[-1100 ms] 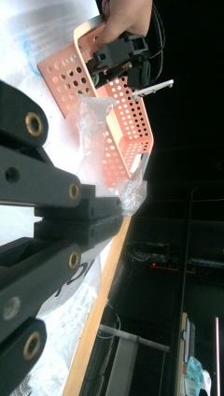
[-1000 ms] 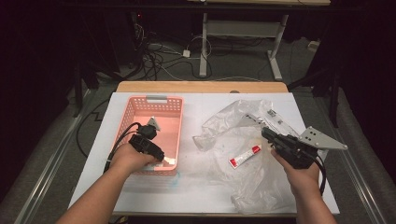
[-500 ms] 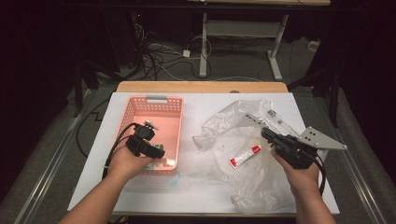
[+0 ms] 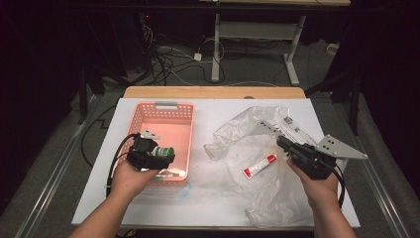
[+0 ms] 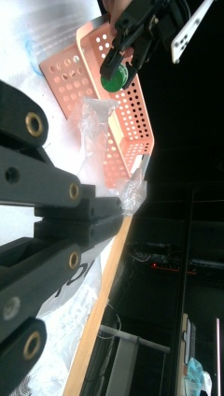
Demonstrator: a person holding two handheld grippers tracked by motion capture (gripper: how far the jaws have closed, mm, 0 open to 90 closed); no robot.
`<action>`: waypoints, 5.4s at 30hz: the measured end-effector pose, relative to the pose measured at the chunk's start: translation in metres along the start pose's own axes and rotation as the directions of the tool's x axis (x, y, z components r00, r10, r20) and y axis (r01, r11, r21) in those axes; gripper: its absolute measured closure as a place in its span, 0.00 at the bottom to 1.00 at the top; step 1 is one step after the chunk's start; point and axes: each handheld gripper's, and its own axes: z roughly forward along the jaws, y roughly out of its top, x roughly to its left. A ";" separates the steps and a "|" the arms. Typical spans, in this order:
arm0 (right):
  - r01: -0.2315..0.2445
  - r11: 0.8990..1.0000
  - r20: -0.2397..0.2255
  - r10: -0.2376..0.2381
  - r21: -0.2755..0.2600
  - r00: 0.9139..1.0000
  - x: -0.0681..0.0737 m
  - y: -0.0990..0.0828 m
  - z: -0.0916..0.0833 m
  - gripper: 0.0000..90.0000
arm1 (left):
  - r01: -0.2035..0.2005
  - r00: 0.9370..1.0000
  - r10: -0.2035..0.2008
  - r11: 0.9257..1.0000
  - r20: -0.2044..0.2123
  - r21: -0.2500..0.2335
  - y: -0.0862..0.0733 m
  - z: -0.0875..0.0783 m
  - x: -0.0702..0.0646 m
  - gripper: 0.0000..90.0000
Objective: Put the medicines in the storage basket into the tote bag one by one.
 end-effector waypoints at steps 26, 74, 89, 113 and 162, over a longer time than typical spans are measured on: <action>0.004 1.000 -0.007 -0.004 0.004 1.000 0.003 0.000 0.002 1.00 | -0.149 0.975 0.176 0.971 0.135 -0.186 -0.010 -0.021 -0.089 0.28; 0.007 1.000 -0.018 -0.007 -0.002 1.000 0.002 0.001 0.000 1.00 | -0.229 0.952 0.256 0.960 0.170 -0.163 0.073 0.127 -0.181 0.28; -0.011 1.000 -0.019 0.011 0.005 1.000 0.000 -0.003 0.004 1.00 | -0.196 0.973 0.209 0.973 0.101 -0.122 0.102 0.178 -0.176 0.28; -0.011 1.000 -0.017 0.011 0.014 1.000 -0.001 -0.005 0.007 1.00 | -0.159 0.954 0.192 0.975 0.229 -0.154 0.085 0.153 -0.181 0.08; 0.001 1.000 -0.009 -0.001 0.022 1.000 0.002 -0.005 0.006 1.00 | -0.060 0.985 0.094 0.972 0.142 -0.226 -0.029 -0.009 -0.072 0.03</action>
